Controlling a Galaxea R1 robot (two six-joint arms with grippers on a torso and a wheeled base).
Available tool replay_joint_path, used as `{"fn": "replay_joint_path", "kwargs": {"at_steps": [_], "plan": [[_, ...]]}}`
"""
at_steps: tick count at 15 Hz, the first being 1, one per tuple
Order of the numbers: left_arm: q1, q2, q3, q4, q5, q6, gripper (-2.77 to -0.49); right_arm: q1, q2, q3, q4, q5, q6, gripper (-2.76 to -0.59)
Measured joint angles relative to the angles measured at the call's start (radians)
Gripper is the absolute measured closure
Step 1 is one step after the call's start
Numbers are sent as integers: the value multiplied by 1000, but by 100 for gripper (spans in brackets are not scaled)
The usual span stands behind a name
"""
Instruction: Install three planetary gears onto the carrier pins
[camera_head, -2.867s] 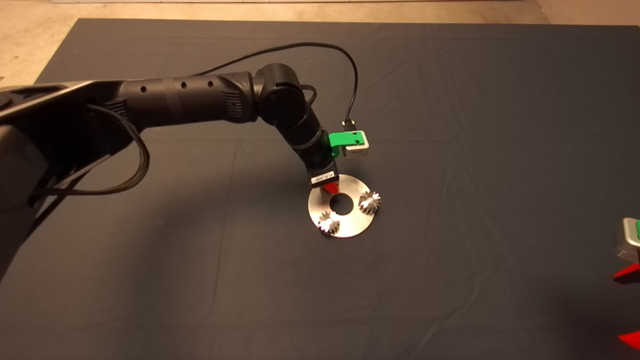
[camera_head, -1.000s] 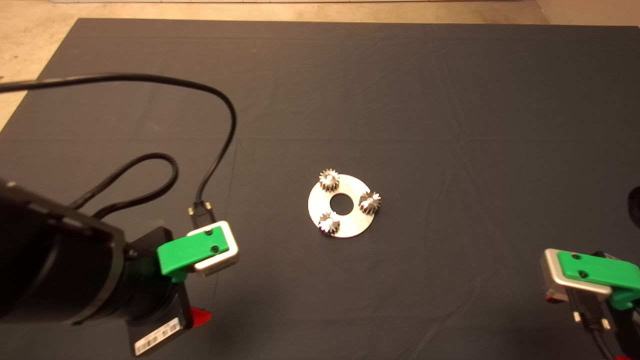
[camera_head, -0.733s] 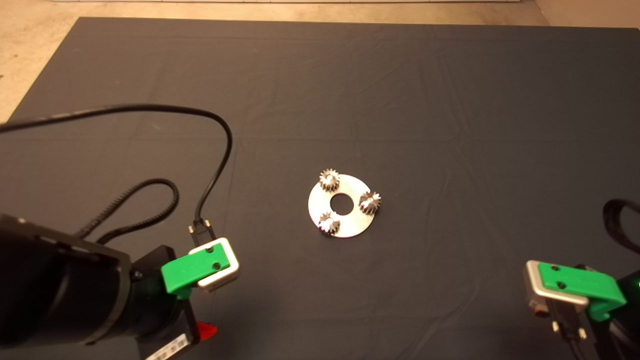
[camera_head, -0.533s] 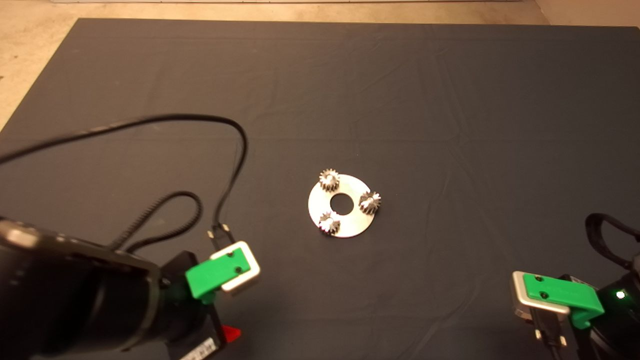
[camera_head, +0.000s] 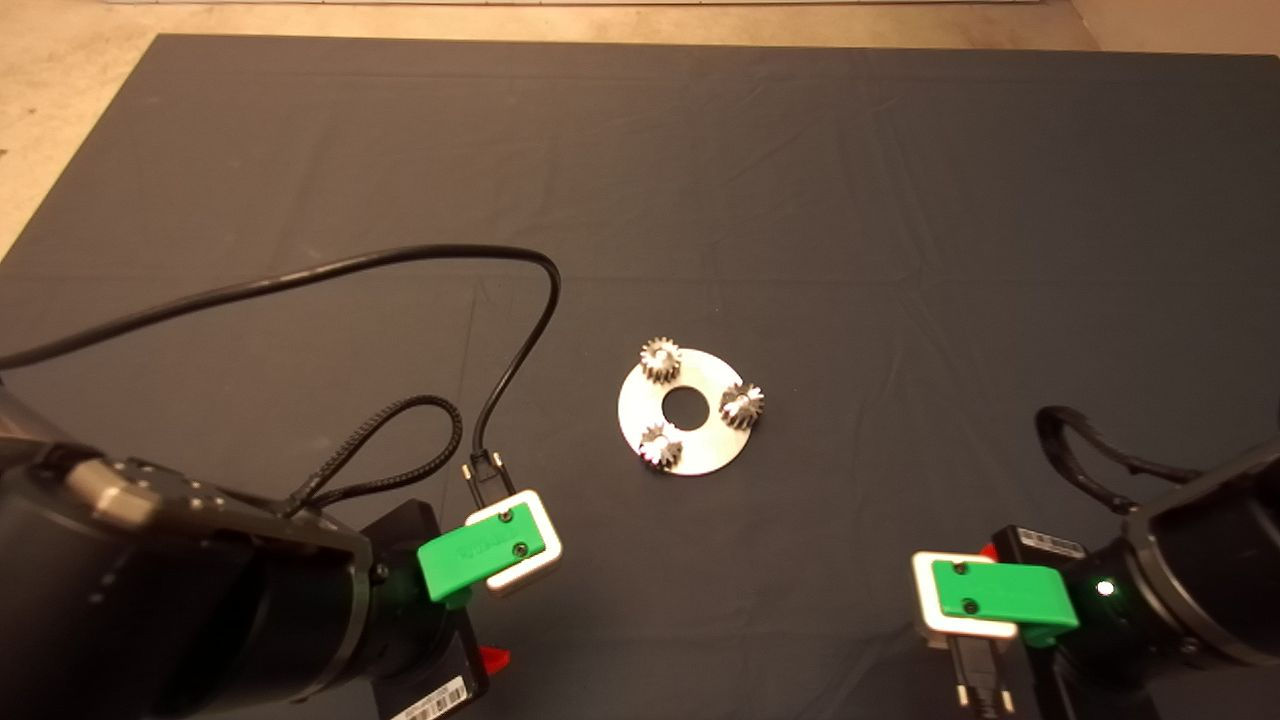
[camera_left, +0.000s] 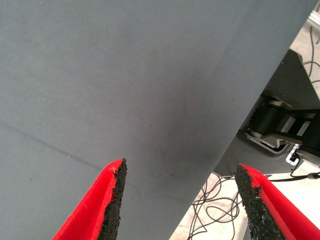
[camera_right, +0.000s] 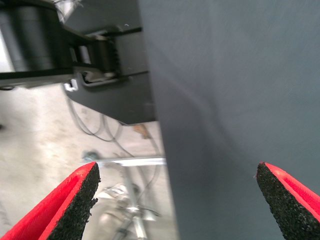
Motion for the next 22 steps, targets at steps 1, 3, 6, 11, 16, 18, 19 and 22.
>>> {"fn": "replay_joint_path", "kwargs": {"at_steps": [1, 3, 6, 11, 16, 18, 19, 22], "plan": [[0, -2, 0, 4, 0, 0, -147, 0, 6, 0, -38, -9, 26, -233], [6, 1, 0, 33, -1, -14, -148, -1, 5, 0, -90, -31, 71, -233], [27, 1, 0, 86, 0, -32, -148, -3, 26, 0, -101, -37, 73, -233], [222, 9, 0, 230, 0, -45, -148, -34, 1, 0, -152, -43, 83, -233], [314, 6, 0, 308, 0, -48, -148, -170, -106, 0, -242, -35, 100, -233], [329, 5, 0, 316, 0, -48, -148, -175, -165, 0, -254, -33, 100, -233], [334, 3, 0, 319, 0, -48, -148, -182, -184, 0, -265, -27, 100, -233], [359, -2, 0, 346, 0, -49, -147, -235, -233, 0, -358, 22, 100, -233]]}}
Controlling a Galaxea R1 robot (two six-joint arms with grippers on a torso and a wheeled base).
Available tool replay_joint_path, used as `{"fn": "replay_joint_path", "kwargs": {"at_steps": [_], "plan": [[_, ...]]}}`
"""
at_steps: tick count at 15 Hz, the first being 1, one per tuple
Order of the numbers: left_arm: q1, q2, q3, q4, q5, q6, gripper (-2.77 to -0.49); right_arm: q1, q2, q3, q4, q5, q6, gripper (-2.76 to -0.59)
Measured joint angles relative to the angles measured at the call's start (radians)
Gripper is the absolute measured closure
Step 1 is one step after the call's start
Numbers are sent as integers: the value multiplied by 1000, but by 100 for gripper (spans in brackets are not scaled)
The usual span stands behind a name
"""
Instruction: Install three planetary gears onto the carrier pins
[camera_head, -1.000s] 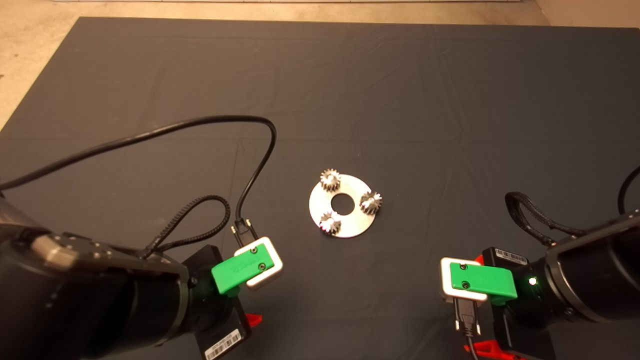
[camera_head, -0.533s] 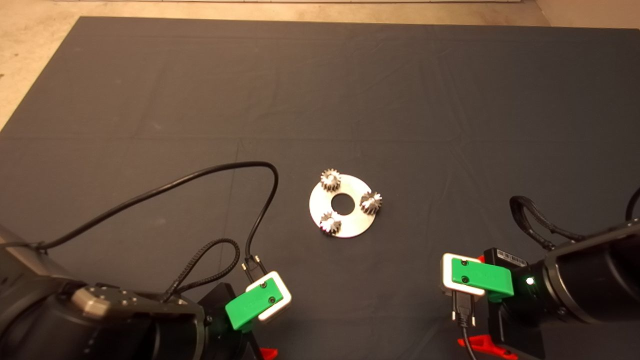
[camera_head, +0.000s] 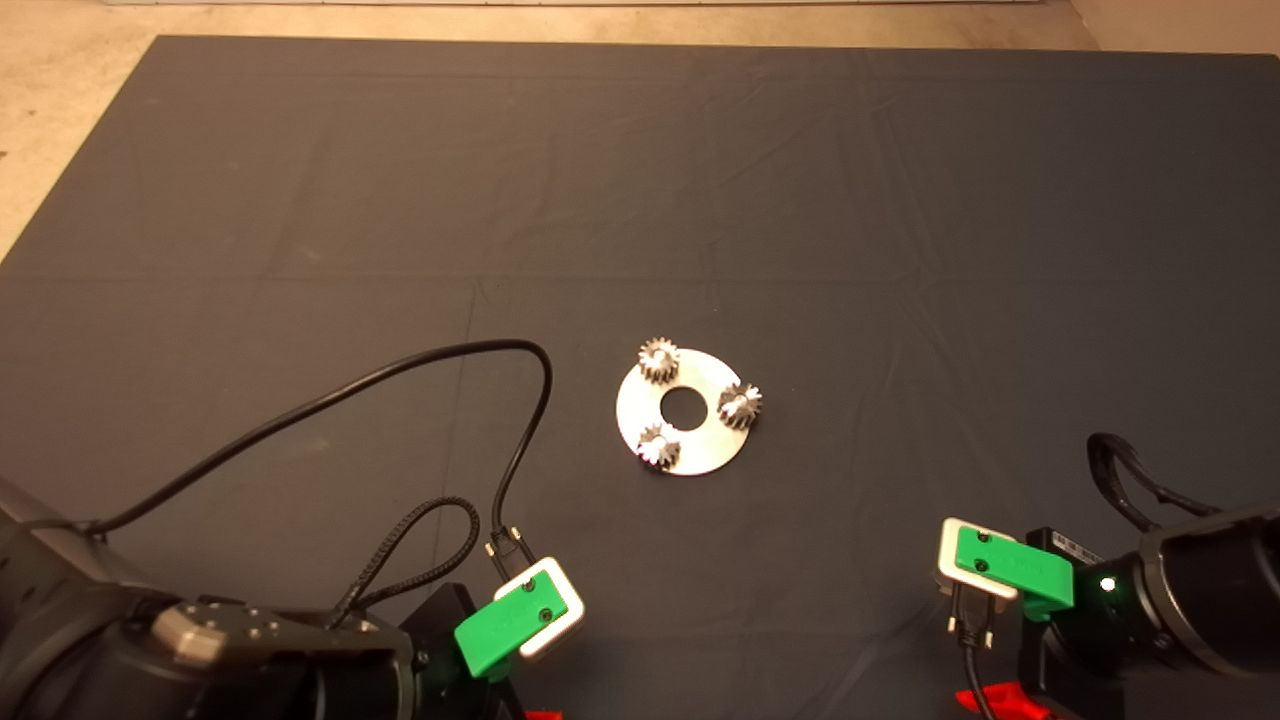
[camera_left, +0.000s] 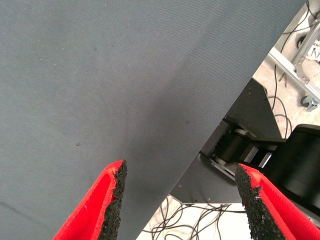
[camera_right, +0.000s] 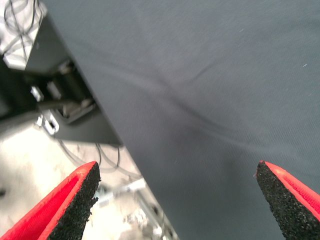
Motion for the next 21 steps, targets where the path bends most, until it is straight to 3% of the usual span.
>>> {"fn": "replay_joint_path", "kwargs": {"at_steps": [1, 3, 4, 5, 8, 10, 11, 14, 16, 19, 21], "plan": [[13, -3, 0, 14, 0, 0, -148, -18, -26, 0, -43, 20, 0, -233], [47, -11, 0, 73, 0, 0, -148, -62, -96, 0, -133, 69, 0, -233], [60, -10, 0, 111, 0, 0, -148, -87, -115, 0, -151, 88, 0, -233], [69, -11, 0, 138, 0, 0, -148, -107, -126, 0, -168, 101, 0, -233], [92, -11, 0, 181, 0, 0, -148, -138, -131, 0, -249, 136, 0, -233], [102, -16, 0, 210, 0, 0, -148, -181, -131, 0, -313, 150, 0, -233], [106, -16, 0, 221, 0, 0, -148, -196, -131, 0, -320, 155, 0, -233], [149, -16, 0, 273, 0, 1, -148, -197, -134, 0, -350, 173, 0, -233], [175, -16, 0, 300, 0, 1, -148, -201, -134, 0, -400, 191, 0, -233], [188, -16, 0, 327, 0, 1, -148, -213, -134, 0, -404, 193, 0, -233], [194, -16, 0, 332, 0, 1, -148, -213, -134, 0, -406, 208, 0, -233]]}}
